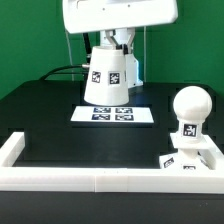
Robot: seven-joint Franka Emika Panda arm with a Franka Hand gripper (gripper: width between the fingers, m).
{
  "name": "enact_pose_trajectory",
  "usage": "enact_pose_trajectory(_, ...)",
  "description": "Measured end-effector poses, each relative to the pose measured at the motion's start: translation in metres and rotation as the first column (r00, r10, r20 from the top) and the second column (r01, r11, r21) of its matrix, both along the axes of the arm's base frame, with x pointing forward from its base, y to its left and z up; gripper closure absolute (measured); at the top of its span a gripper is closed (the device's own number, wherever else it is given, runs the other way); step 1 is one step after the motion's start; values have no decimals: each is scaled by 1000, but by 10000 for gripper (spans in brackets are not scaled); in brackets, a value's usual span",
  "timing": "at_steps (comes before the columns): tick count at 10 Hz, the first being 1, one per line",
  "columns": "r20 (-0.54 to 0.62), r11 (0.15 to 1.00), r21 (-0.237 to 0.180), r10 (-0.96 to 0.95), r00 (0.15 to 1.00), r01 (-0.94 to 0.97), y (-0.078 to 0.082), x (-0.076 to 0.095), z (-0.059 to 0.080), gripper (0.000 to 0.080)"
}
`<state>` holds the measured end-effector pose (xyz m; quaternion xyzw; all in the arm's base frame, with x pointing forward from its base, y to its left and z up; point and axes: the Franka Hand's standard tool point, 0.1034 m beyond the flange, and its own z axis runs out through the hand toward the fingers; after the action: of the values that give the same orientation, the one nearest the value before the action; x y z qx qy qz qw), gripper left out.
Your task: Assemble lamp
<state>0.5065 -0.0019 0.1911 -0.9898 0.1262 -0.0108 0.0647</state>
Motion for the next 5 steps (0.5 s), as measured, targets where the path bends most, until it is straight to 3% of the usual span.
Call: enact_pose_trajectory(5,49,1000,16,-12,999,11,49,36,37,752)
